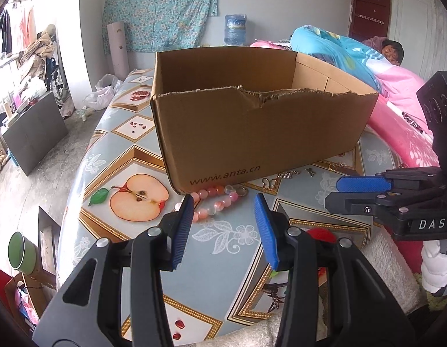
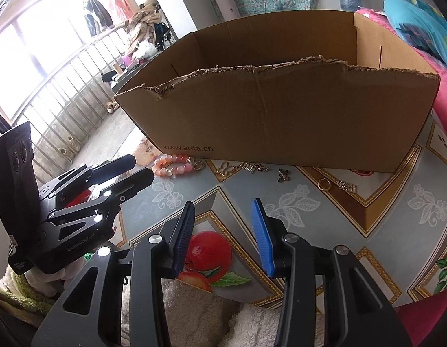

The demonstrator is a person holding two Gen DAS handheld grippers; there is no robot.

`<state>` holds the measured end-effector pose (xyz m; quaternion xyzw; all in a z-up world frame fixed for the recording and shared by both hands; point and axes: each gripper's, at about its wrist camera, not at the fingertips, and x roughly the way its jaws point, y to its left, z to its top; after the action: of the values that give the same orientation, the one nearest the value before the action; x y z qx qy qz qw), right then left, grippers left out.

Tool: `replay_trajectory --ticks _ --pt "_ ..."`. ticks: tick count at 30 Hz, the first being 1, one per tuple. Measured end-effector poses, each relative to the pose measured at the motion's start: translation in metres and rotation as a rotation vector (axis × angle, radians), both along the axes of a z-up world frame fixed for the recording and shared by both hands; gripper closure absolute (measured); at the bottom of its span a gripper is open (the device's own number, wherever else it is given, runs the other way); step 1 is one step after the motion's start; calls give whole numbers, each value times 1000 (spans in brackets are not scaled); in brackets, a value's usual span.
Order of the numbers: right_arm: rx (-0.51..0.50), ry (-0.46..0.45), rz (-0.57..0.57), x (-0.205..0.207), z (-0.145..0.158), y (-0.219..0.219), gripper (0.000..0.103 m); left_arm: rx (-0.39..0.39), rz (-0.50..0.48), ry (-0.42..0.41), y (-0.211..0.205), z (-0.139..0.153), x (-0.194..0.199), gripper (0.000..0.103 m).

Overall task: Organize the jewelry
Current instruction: 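Move the right tool out of the box toward the small gold ring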

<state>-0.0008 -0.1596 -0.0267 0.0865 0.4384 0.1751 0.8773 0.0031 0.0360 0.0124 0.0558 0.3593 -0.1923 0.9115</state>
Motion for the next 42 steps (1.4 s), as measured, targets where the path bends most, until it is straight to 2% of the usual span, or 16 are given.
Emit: replay_trajectory --ticks 10,15,19,21,26,30,36,42 --pt "47 -54 -33 19 14 -10 63 -13 -45 -11 -15 4 20 62" --pt "67 -65 -27 30 18 -11 63 -8 -82 56 -23 -8 30 62" --pt "82 -58 -18 37 15 -7 63 -65 -81 149 -24 -23 47 62" --pt "89 -48 -17 39 12 -8 63 -69 -87 200 -25 -29 53 62" --pt "118 -30 -6 43 8 -15 63 -11 -138 220 -25 -32 43 59" --pt "139 -16 14 46 5 -15 63 21 -134 242 -22 -31 35 58" --pt "157 -13 36 52 8 -17 63 25 -148 173 -28 -12 25 58" --pt "208 13 39 57 7 -21 63 35 -163 92 -50 5 41 58"
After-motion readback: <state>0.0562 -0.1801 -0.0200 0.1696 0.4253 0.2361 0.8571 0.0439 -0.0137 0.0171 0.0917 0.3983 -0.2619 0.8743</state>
